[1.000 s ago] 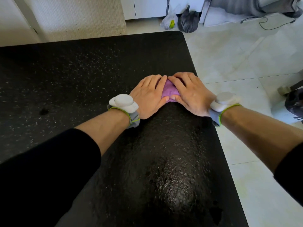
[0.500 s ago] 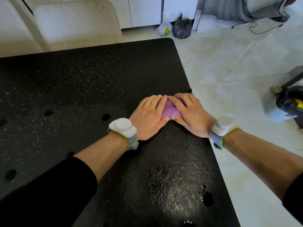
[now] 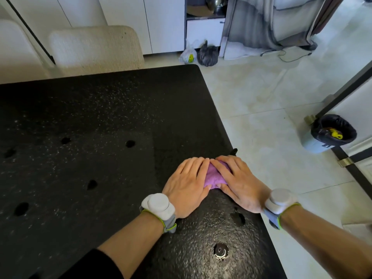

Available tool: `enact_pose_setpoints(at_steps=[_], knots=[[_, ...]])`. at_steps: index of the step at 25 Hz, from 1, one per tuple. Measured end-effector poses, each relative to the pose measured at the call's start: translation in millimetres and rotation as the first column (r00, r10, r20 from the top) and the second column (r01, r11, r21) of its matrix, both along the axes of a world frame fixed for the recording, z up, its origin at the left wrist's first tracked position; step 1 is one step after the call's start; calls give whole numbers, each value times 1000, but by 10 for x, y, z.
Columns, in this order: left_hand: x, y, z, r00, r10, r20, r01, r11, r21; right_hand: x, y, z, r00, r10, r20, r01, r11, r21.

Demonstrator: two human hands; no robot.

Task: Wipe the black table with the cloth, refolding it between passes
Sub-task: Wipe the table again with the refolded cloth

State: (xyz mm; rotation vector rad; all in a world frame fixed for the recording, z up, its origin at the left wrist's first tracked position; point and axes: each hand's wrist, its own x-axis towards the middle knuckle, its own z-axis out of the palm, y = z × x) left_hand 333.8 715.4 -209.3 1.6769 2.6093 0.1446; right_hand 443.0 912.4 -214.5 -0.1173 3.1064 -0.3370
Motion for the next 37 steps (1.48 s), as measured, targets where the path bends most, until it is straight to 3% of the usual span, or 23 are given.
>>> enact_pose_setpoints(at_steps=[13, 25, 33, 37], knots=[[-1728, 1002, -60, 979, 199, 39, -200, 979, 33, -2006, 916, -143, 996, -13, -86, 13, 1000, 1], [-3635, 1795, -186, 966, 256, 21, -257, 959, 119, -3985, 1692, -197, 989, 3, -148, -10, 999, -50], [-4026, 1916, -243, 977, 212, 9, -211, 963, 166, -4356, 1847, -214, 991, 26, -130, -35, 997, -68], [-3932, 1950, -204, 964, 265, 12, -265, 956, 128, -4296, 1769, -165, 992, -20, -128, 9, 996, -92]])
